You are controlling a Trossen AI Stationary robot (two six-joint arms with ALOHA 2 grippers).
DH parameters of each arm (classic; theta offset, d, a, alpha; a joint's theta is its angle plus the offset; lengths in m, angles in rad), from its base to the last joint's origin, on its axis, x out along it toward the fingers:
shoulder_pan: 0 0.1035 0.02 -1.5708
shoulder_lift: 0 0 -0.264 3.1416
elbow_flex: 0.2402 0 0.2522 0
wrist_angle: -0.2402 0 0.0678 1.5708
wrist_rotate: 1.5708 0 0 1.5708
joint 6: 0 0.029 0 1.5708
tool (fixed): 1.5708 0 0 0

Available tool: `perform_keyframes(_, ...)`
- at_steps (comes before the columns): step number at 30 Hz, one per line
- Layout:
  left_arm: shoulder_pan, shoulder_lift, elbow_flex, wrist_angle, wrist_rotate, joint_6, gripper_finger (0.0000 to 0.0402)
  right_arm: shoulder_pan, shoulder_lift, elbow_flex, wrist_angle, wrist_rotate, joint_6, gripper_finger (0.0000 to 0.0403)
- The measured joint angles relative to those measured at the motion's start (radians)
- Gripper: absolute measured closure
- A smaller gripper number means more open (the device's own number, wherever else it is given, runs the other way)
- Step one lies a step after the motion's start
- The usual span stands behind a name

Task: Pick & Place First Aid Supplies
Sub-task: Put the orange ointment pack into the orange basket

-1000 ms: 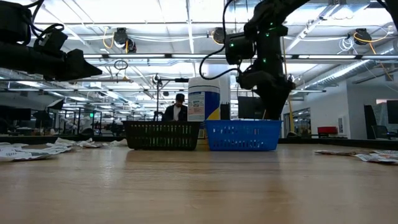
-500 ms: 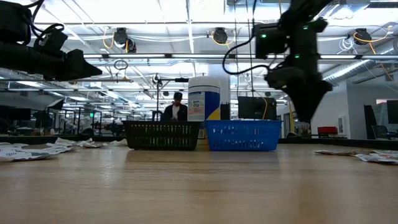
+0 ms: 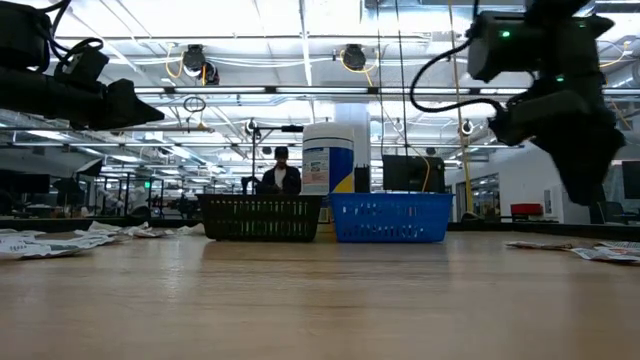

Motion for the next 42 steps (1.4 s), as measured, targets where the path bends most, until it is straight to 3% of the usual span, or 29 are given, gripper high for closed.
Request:
perform_keyframes(8, 0.000, 0.000, 0.000, 0.000, 0.000, 0.000, 0.0094, 0.080, -0.007, -0.107, 0.021, 0.002, 0.053, 0.0273)
perform_keyframes(22, 0.000, 0.000, 0.000, 0.000, 0.000, 0.000, 0.0094, 0.088, -0.008, -0.218, 0.110, -0.053, -0.009, 0.0275)
perform_keyframes(25, 0.000, 0.000, 0.000, 0.000, 0.000, 0.000, 0.0094, 0.088, -0.008, -0.218, 0.111, -0.056, -0.008, 0.0299)
perform_keyframes(31, 0.000, 0.000, 0.000, 0.000, 0.000, 0.000, 0.0094, 0.088, -0.007, -0.220, 0.126, -0.058, -0.020, 0.0393)
perform_keyframes(42, 0.000, 0.000, 0.000, 0.000, 0.000, 0.000, 0.0094, 0.054, -0.005, -0.143, 0.051, -0.050, -0.168, 0.0401)
